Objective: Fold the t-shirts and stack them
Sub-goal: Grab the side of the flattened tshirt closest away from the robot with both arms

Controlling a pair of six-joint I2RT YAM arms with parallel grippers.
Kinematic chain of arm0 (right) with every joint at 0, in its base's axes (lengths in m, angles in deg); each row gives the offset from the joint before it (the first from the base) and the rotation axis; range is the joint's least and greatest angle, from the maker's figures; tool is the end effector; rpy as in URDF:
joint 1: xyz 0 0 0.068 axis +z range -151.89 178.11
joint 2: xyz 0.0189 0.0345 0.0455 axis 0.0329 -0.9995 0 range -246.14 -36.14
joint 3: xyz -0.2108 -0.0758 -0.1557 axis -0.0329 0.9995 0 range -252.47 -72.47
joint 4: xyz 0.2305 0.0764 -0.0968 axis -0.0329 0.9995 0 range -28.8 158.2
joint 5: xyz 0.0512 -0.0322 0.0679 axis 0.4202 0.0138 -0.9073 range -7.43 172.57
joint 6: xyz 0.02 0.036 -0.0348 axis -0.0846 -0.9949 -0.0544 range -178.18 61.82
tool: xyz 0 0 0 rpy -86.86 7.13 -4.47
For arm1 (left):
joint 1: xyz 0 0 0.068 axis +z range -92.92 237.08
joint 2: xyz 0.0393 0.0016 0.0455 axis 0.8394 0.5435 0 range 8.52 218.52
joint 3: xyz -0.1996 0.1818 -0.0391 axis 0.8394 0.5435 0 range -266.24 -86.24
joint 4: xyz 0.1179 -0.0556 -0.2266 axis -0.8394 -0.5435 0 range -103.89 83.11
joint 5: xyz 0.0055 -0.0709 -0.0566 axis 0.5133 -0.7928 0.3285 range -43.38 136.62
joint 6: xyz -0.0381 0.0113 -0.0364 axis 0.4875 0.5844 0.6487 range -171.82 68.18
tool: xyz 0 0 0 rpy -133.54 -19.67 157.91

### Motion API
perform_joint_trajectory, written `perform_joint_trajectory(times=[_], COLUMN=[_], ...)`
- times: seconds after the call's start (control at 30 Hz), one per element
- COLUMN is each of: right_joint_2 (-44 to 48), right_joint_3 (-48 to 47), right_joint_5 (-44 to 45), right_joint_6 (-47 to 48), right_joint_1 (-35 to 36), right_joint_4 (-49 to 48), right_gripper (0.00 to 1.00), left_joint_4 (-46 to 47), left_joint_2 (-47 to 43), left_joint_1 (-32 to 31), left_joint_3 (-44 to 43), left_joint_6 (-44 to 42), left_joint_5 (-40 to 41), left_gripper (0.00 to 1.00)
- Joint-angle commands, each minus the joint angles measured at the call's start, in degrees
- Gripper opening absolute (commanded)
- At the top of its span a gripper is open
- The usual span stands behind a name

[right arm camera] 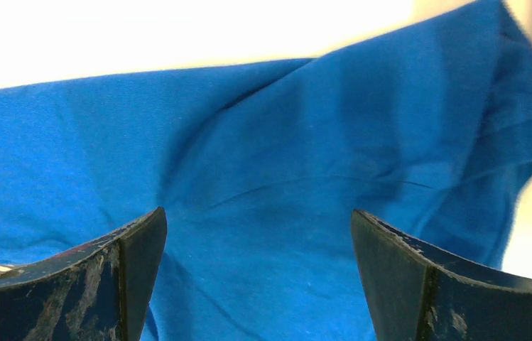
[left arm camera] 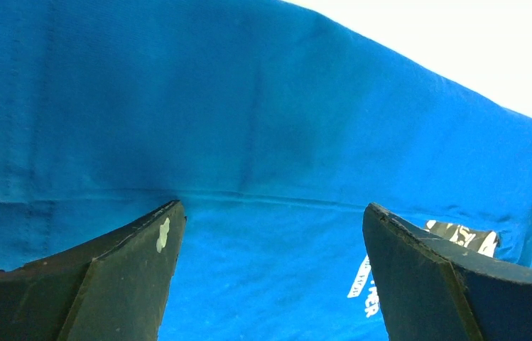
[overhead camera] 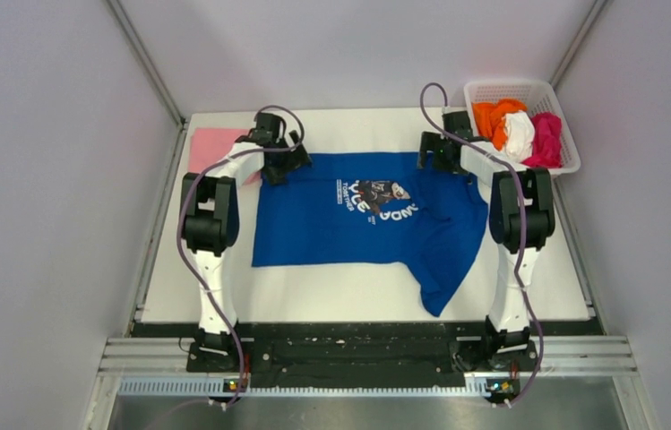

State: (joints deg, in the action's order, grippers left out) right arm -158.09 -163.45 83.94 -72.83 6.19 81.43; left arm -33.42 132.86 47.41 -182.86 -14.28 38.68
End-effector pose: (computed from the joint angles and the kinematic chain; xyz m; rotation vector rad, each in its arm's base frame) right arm 0.4648 0.0651 0.1775 0.1519 2.4648 0.1424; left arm 0.4699 -0.0851 0.1820 -0.5652 2.5172 -0.4973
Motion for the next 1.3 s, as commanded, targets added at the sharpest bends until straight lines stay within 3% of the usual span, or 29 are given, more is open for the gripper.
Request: perform_joint_trajectory(times=[0.0,0.1,0.33,0.57,0.83,1.0,1.1,1.27], right_joint_2=[7.6,16.3,40.6,46.3,43.2,38.4,35.3,32.3], right_joint_3=[-3.0,3.3,32.3,45.2,46.4,44.3,42.3,37.8], right_joint_5=[6.2,8.2,11.1,12.5,11.8,10.8,7.8,10.0], right_joint_6=[3.2,2.2,-9.4,-21.7,-23.9,-28.7,-28.3,-28.2], right_joint_1=[1.5,4.2,16.3,30.8,39.1,45.5,48.8,51.5], right_joint_4=[3.8,3.8,7.5,11.8,12.1,11.5,7.8,9.6], right_gripper=[0.99,0.99,0.99,0.99,0.99,0.98,0.98,0.99], left_joint_4=[-3.2,-4.4,-5.1,-3.7,-5.1,-5.9,-6.3,-6.6], left_joint_2=[-5.8,-13.8,-36.6,-50.4,-59.8,-61.2,-60.9,-60.2], left_joint_1=[-1.9,-3.1,-4.5,-5.1,-5.1,-5.2,-5.1,-5.2], left_joint_3=[-2.1,3.1,26.9,46.5,56.4,56.5,55.7,55.0], left_joint_6=[-1.9,-2.3,1.9,6.4,6.3,6.3,6.0,6.1], left_joint_5=[2.7,6.4,13.1,12.7,15.2,17.4,18.5,18.2], left_gripper=[0.99,0.99,0.99,0.99,0.99,0.99,0.99,0.99])
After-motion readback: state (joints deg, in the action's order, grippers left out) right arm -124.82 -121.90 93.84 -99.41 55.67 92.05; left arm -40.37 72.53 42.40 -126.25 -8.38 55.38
